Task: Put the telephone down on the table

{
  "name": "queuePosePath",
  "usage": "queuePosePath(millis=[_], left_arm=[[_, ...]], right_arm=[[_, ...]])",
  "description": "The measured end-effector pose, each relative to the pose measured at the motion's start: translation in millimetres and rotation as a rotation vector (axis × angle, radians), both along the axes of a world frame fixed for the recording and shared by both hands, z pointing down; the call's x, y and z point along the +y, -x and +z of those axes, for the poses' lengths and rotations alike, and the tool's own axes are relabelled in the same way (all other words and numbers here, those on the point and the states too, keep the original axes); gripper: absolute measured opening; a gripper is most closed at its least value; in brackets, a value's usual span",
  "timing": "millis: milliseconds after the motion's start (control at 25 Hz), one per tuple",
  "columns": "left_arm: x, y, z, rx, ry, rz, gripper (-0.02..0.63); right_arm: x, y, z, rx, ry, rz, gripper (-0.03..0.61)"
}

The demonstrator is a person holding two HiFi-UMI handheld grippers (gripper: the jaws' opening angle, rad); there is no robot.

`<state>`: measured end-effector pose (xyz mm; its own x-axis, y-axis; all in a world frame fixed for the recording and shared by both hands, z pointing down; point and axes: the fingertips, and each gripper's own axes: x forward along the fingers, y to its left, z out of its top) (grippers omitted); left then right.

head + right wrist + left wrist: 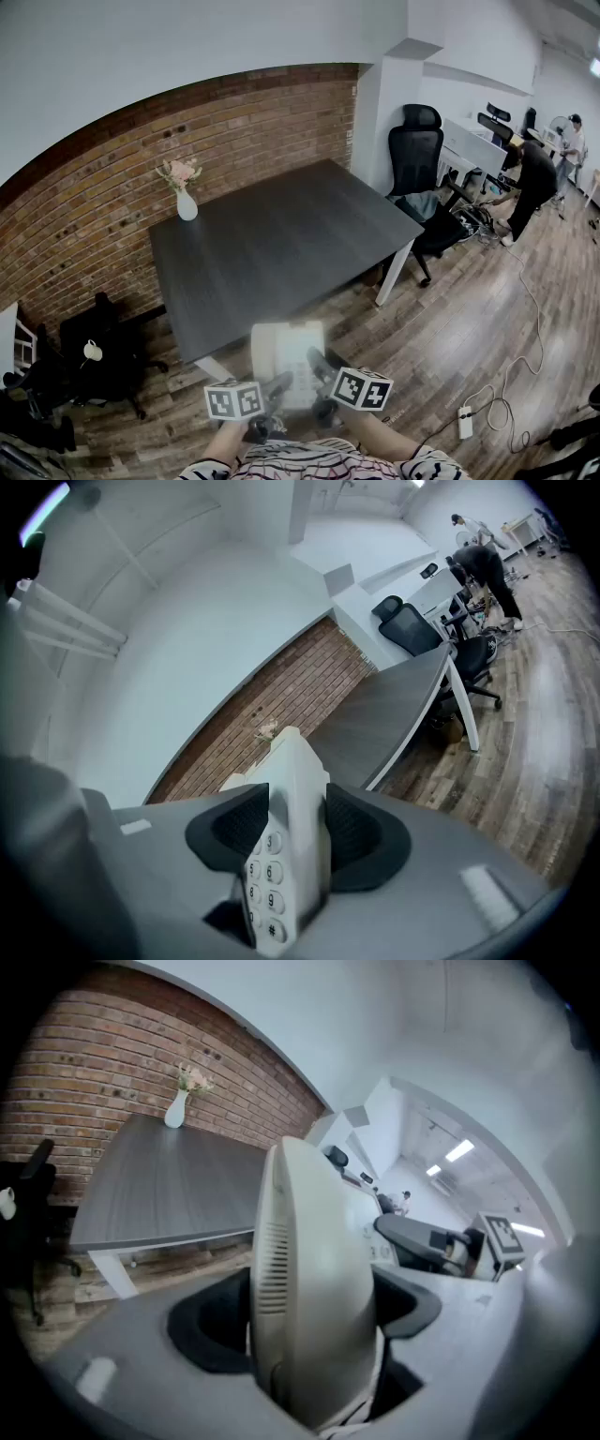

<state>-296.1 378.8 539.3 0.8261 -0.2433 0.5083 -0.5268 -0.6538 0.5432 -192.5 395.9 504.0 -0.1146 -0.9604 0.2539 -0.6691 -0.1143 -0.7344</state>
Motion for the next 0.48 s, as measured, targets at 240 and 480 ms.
queuePosePath(millis=[240,480], left_arm=[[2.3,0.9,-0.4,0.012,0.000,-0.001,0.367],[-25.8,-8.0,5.7,0.012,0.012,0.009,0.367]], right_arm=[[1.2,2.2,-1.4,0.011,-0.008,0.000,0.190],[-25.7,-7.6,4.1,0.018,0.009,0.013,0.192]])
